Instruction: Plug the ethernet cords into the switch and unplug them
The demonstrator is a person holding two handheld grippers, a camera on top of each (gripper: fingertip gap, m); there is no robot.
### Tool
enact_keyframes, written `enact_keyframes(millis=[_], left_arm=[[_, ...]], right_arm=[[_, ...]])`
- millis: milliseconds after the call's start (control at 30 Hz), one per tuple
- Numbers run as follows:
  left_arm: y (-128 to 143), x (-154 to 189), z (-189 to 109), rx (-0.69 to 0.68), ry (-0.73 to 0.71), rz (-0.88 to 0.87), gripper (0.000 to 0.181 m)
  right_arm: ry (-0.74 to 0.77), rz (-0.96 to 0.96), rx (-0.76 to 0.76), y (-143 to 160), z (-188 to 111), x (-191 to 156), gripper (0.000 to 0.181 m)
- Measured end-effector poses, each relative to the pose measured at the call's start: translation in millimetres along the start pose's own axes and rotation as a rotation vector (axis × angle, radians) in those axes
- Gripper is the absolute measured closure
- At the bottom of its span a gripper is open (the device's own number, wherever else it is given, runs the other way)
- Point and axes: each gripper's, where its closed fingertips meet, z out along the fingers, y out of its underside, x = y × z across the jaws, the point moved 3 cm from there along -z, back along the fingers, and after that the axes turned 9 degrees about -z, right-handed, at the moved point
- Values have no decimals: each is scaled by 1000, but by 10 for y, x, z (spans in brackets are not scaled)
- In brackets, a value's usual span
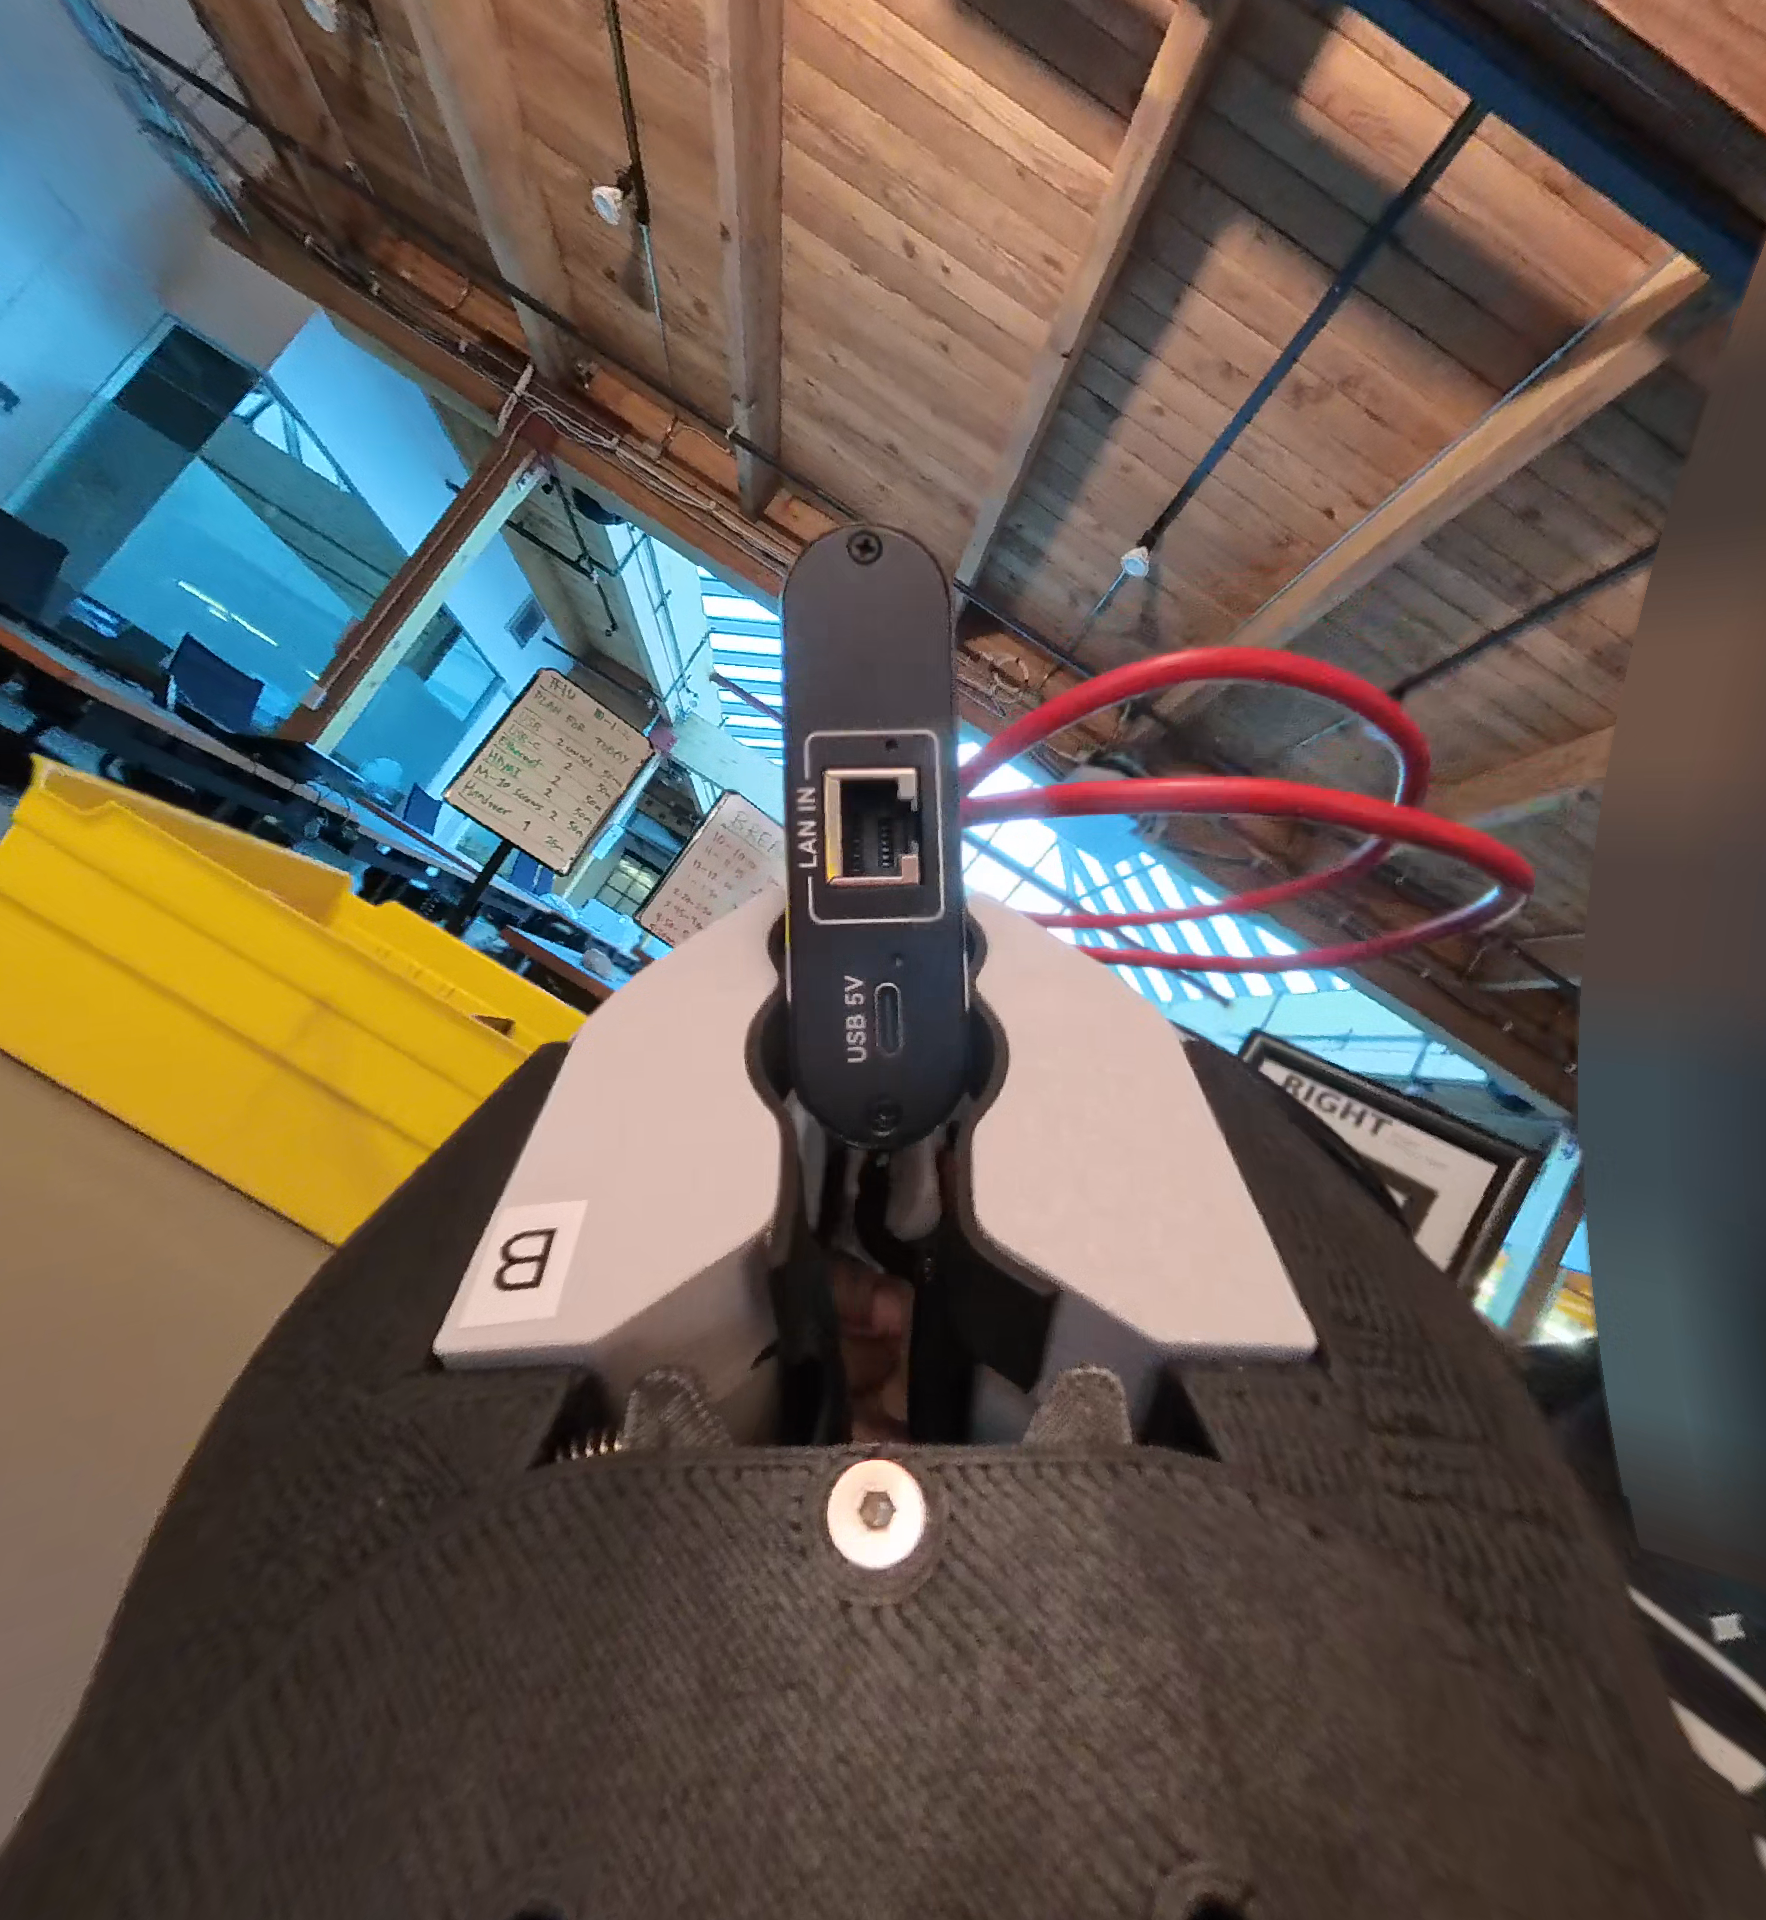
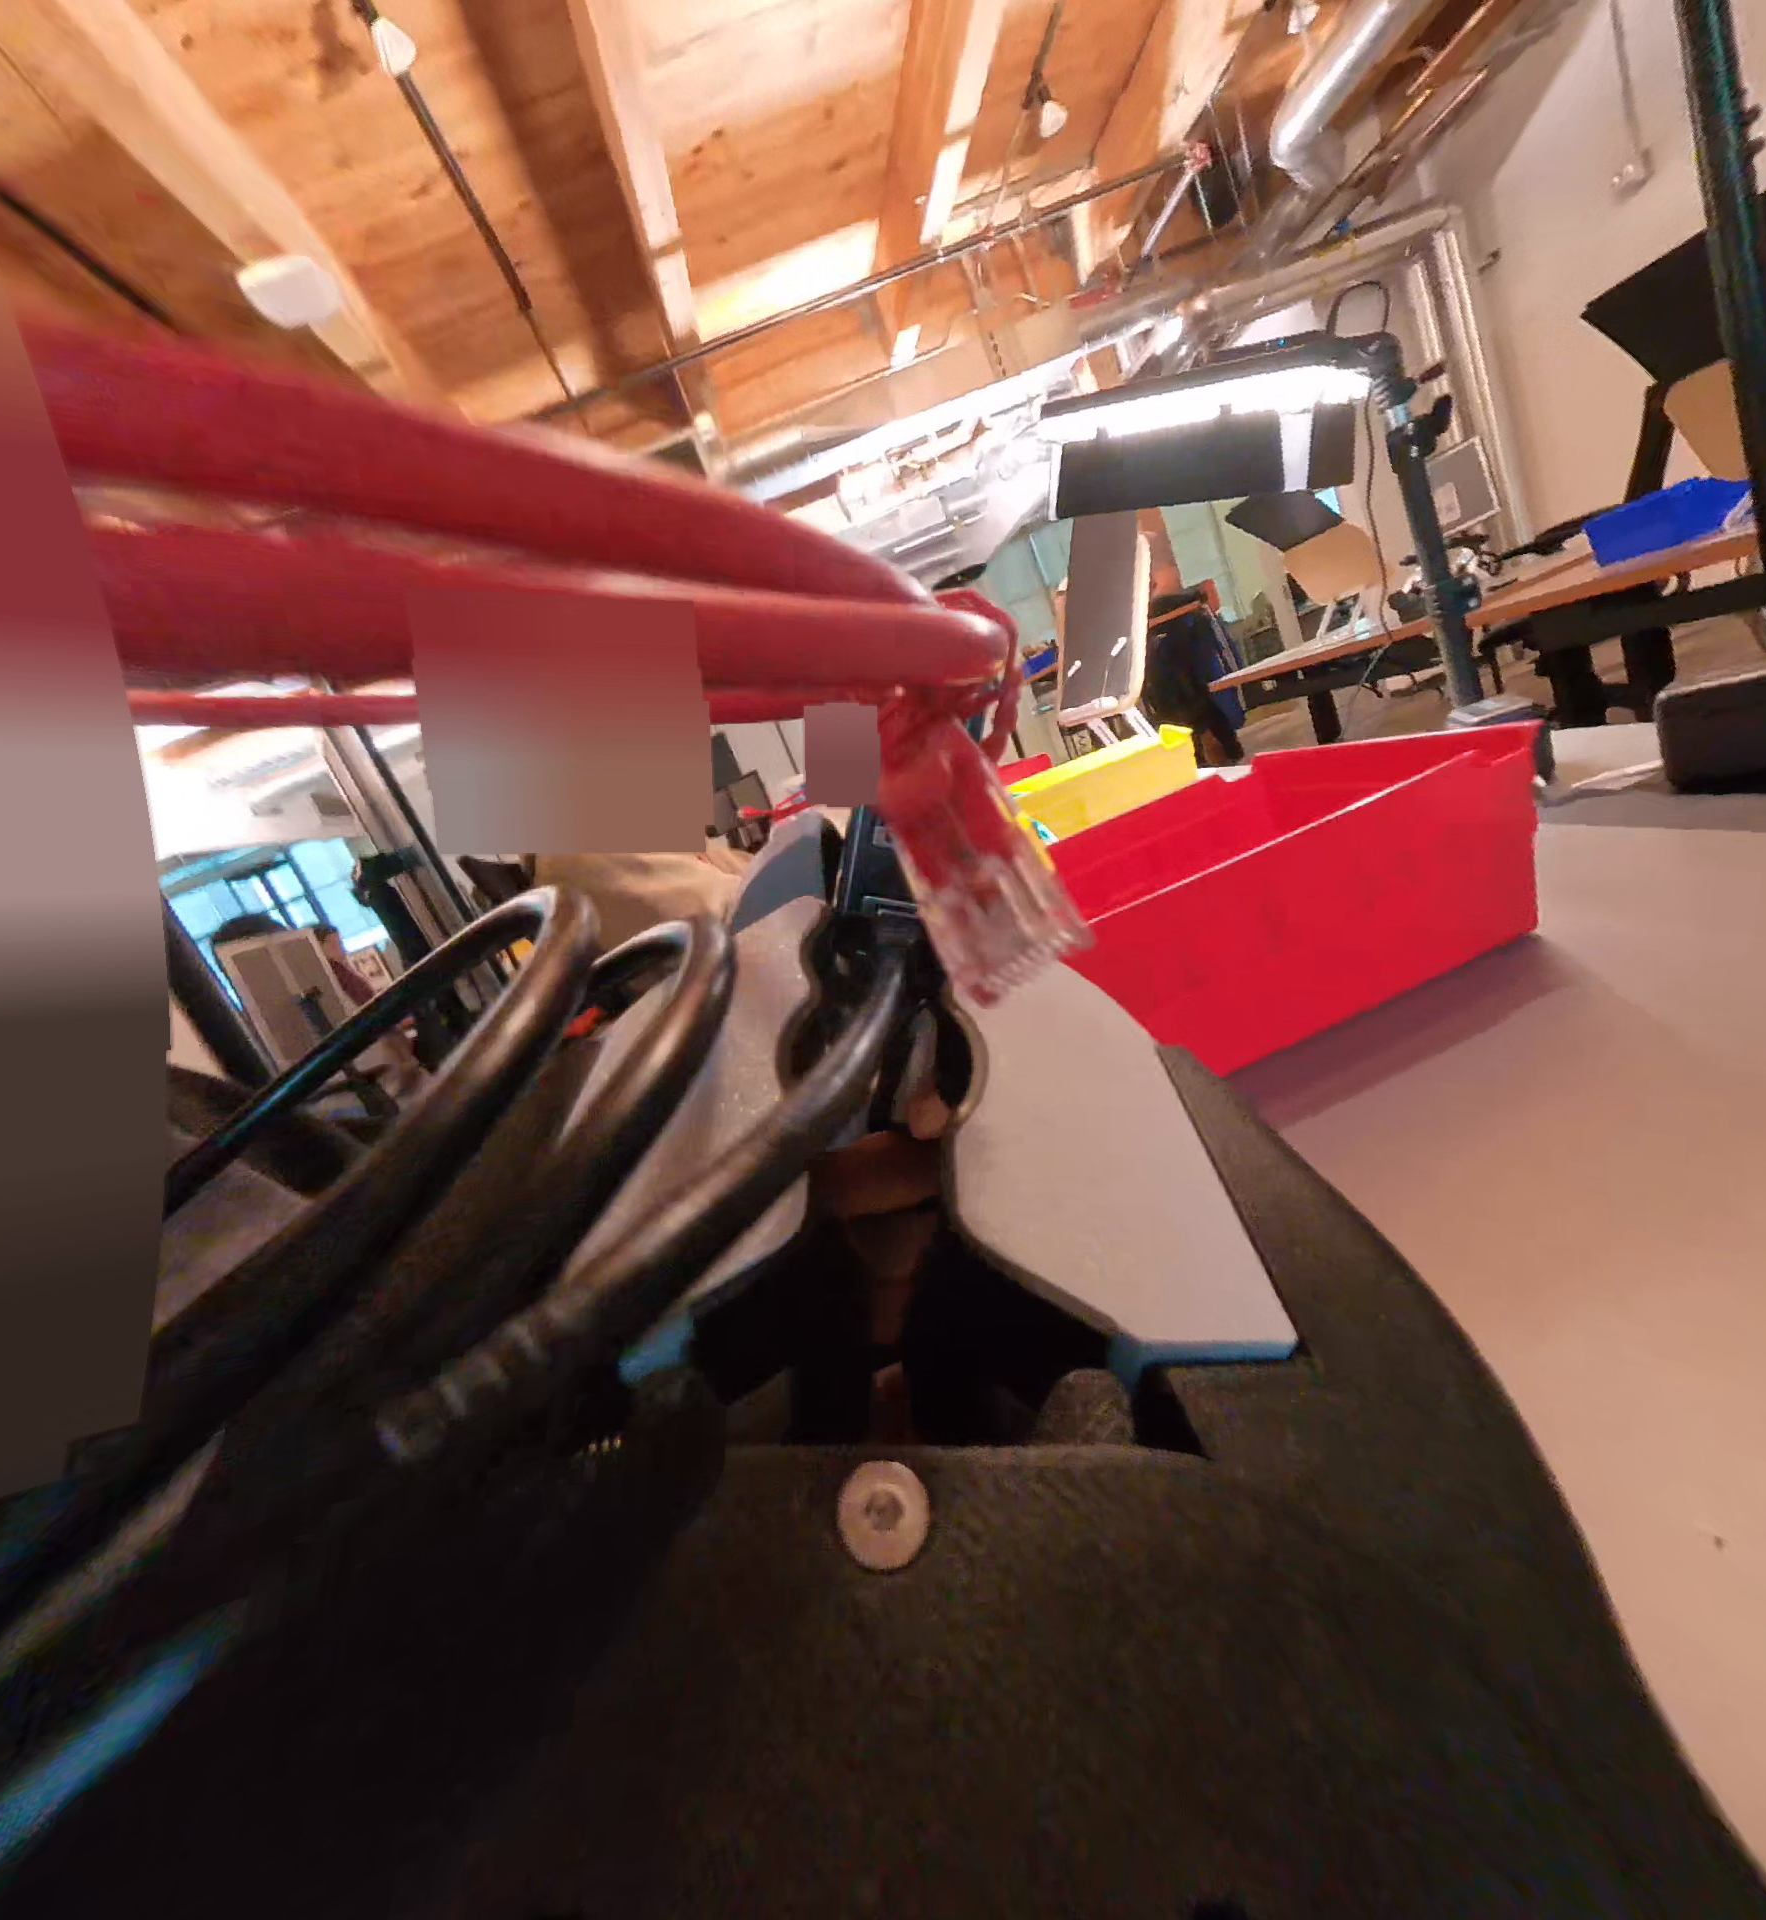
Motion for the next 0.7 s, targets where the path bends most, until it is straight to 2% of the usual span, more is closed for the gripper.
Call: enact_keyframes(millis=[200, 367, 567, 667, 700], left_arm=[[0, 179, 3, 11, 81, 121, 155], [90, 356, 26, -44, 157, 270, 154], [164, 463, 31, -57, 196, 357, 133], [234, 511, 31, -81, 223, 418, 149], [238, 529, 26, -80, 237, 432, 152]], right_arm=[[-49, -199, -70, -26, 8, -174, 167], [-85, -403, -70, -102, -23, -354, 169], [-112, -568, 2, -161, -33, -541, 174], [-132, -571, 6, -181, -44, -578, 175], [-138, -566, 4, -186, -45, -585, 169]])
